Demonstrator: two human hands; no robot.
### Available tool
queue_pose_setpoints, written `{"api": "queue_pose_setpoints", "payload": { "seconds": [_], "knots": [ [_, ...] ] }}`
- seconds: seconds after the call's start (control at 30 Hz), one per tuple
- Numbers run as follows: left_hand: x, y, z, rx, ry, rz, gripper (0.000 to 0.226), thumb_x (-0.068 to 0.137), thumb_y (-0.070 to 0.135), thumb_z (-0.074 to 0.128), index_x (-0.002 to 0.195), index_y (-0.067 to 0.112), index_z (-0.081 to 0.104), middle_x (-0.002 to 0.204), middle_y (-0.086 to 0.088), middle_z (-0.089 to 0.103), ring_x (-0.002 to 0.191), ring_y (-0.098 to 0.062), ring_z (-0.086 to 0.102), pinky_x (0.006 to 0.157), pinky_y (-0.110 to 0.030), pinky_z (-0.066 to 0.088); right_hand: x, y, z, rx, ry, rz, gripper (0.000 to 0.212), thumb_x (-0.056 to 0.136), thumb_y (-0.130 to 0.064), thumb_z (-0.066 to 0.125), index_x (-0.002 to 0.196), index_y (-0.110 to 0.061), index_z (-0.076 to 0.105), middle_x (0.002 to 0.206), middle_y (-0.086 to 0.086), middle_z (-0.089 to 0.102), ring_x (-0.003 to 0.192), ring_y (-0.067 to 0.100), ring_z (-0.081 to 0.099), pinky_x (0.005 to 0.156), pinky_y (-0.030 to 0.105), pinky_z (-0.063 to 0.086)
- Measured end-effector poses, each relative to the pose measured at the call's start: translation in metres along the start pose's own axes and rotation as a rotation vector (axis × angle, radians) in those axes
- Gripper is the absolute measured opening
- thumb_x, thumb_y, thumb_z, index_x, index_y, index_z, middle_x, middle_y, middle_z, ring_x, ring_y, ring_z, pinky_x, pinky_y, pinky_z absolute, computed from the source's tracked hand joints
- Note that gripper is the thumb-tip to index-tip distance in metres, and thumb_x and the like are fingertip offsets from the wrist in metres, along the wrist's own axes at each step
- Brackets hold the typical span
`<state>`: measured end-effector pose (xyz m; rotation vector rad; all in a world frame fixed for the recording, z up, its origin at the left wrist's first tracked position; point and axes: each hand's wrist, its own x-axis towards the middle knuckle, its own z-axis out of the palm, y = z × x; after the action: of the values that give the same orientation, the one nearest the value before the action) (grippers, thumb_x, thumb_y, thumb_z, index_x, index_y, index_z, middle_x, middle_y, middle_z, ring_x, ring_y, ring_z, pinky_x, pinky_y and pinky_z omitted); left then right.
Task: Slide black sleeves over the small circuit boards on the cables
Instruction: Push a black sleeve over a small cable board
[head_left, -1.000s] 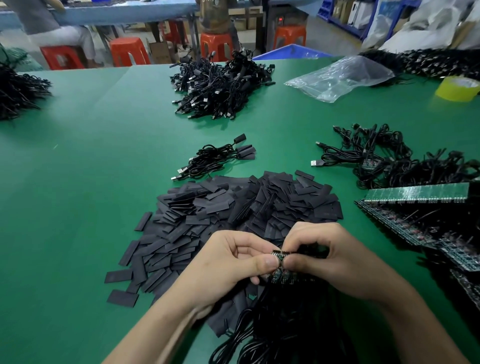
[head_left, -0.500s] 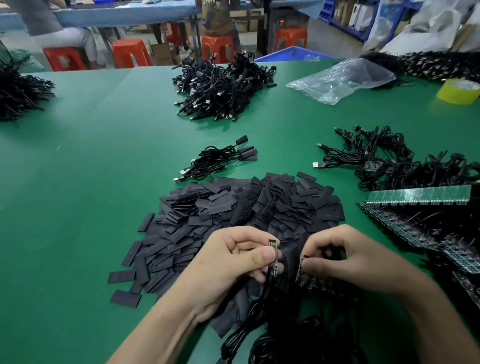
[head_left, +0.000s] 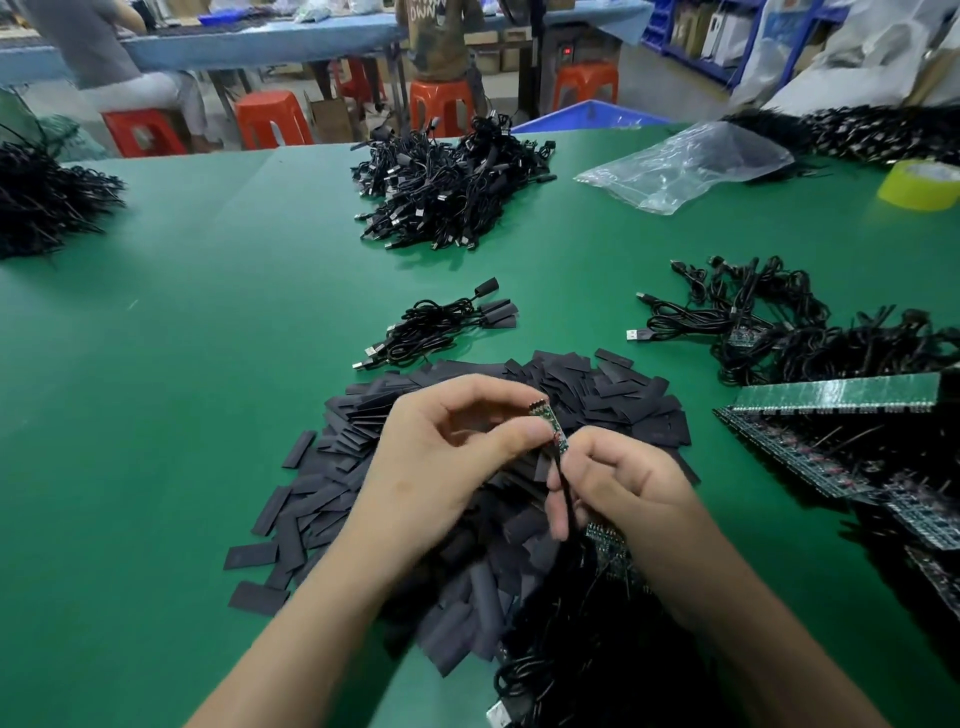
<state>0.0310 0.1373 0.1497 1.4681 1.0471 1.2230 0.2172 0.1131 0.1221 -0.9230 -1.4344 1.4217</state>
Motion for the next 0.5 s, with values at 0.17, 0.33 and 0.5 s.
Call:
{"api": "queue_pose_setpoints", "payload": {
  "seconds": [0.17,0.33,0.5],
  "knots": [
    [0.012,-0.032,-0.038,0.911,0.138,0.166,0.018,0.093,0.028,0.075,0.11,0.025,0.079,0.105,0.013,0.072,0.097,-0.009,0.066,0.086,-0.032,0.054,0.0,-0.012,-0.012,0.427,0.094,0.016,0.025,0.096,-0.035,0.055,0.077,-0.019,0.062,0.059,-0.001,0.049,0.043,0.014,0.05,0.049,0.026,0.05],
    [0.009,-0.053,-0.042,1.064,0.127,0.154,0.025,0.09,0.032,0.078,0.114,0.025,0.079,0.105,0.009,0.07,0.103,-0.021,0.063,0.082,-0.036,0.054,0.0,-0.023,-0.038,0.77,0.119,0.016,0.035,0.106,-0.032,0.034,0.082,-0.014,0.053,0.054,-0.006,0.037,0.032,0.008,0.024,0.031,0.019,0.039],
    [0.011,-0.055,-0.039,1.044,0.166,0.148,0.015,0.089,0.029,0.079,0.104,0.028,0.082,0.096,0.01,0.069,0.095,-0.019,0.064,0.079,-0.036,0.053,0.004,-0.014,-0.036,0.348,0.062,0.18,0.029,0.097,-0.032,0.048,0.076,-0.013,0.054,0.054,0.0,0.031,0.028,0.011,0.03,0.032,0.021,0.037]
  ]
}}
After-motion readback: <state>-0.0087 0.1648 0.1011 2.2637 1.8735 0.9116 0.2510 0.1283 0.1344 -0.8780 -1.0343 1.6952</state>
